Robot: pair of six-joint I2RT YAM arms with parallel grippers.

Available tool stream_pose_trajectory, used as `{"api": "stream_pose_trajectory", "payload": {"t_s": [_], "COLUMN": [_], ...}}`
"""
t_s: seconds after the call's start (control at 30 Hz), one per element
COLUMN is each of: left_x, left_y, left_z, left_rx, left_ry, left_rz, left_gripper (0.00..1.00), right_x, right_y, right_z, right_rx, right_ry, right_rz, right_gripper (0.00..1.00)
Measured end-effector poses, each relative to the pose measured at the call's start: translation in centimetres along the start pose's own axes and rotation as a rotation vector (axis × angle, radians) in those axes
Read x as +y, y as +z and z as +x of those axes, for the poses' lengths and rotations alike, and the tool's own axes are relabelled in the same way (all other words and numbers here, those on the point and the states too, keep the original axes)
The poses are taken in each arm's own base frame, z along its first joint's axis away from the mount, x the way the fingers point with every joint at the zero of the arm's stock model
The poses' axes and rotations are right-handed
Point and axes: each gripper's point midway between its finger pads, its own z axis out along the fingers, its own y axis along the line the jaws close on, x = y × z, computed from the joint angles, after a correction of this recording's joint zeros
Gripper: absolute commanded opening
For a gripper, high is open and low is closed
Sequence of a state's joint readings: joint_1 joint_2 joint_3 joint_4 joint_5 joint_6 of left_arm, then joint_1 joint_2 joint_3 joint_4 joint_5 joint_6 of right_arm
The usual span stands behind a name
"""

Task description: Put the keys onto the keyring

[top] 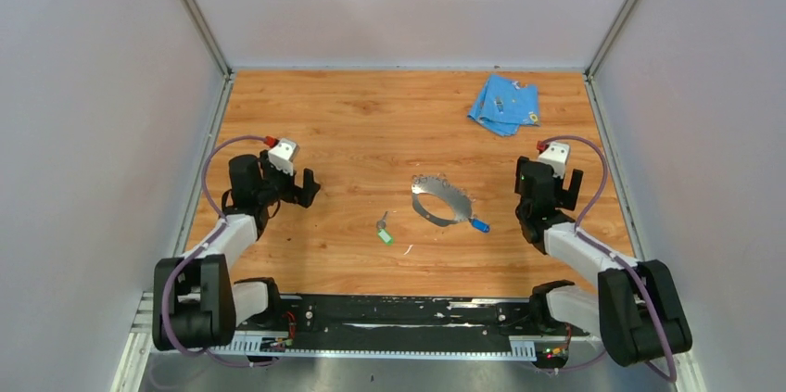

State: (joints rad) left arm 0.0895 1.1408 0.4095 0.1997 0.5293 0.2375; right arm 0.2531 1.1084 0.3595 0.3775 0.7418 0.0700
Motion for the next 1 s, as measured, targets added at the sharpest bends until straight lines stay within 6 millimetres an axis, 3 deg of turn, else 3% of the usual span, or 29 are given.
{"api": "stream_pose_trajectory", "payload": {"t_s": [0.17, 0.37, 0.6, 0.7, 0.8, 0.87, 1.0], "left_x": [2.0, 3.9, 2.5, 1.5, 3.4, 4.0, 4.0], "left_y": [0.8, 1.0, -0.4, 0.3, 1.0, 0.9, 1.0], "left_z": [0.4, -1.7, -0.2, 1.1, -2.1, -3.6, -3.3], "left_rx": [-0.098, -0.256, -0.353, -0.309, -0.35, -0.384, -0.368], "left_ry": [-0.046, -0.059, -0.02, -0.014, 0.003, 0.016, 0.019], "left_rz": [-0.092, -0.168, -0.247, -0.246, -0.297, -0.315, -0.32], "left_gripper": [1.0, 1.0, 1.0, 1.0, 1.0, 1.0, 1.0], "right_x": [0.4, 2.1, 3.1, 3.5, 4.0, 3.9, 3.6], "right_y": [2.1, 3.6, 3.1, 1.8, 2.2, 2.9, 3.6], "right_z": [1.0, 1.8, 0.8, 2.3, 4.6, 3.1, 0.8], "right_rx": [0.007, 0.005, -0.105, -0.162, -0.105, -0.119, -0.165], "right_ry": [-0.005, -0.062, -0.052, -0.06, -0.106, -0.071, -0.02], "right_rz": [-0.008, -0.066, -0.143, -0.221, -0.247, -0.244, -0.231], "right_gripper": [1.0, 1.0, 1.0, 1.0, 1.0, 1.0, 1.0]}}
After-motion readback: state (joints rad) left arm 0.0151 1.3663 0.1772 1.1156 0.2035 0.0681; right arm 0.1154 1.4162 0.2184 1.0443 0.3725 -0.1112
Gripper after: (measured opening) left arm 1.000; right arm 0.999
